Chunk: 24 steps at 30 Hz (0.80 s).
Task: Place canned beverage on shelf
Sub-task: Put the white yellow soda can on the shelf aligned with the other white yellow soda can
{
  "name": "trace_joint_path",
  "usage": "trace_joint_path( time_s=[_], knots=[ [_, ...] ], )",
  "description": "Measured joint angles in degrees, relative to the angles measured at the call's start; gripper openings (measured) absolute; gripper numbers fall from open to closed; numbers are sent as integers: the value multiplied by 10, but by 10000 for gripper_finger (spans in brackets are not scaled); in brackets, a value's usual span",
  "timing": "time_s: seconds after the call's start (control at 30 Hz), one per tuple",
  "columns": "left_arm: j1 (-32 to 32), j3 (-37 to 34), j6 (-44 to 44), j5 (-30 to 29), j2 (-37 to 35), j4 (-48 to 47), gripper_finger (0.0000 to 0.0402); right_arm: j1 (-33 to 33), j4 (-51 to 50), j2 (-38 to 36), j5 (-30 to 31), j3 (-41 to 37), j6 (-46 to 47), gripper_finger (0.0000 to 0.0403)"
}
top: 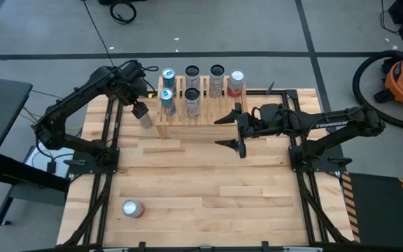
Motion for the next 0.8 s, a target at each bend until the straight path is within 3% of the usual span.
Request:
trace_joint_path(
  time_s=[0.37,0.8],
  knots=[
    [3,-95,32,17,-6,74,314,0,0,0,-1,0,-1,348],
    [9,-102,27,-4,-6,87,314,0,0,0,-10,0,-2,348]
  ],
)
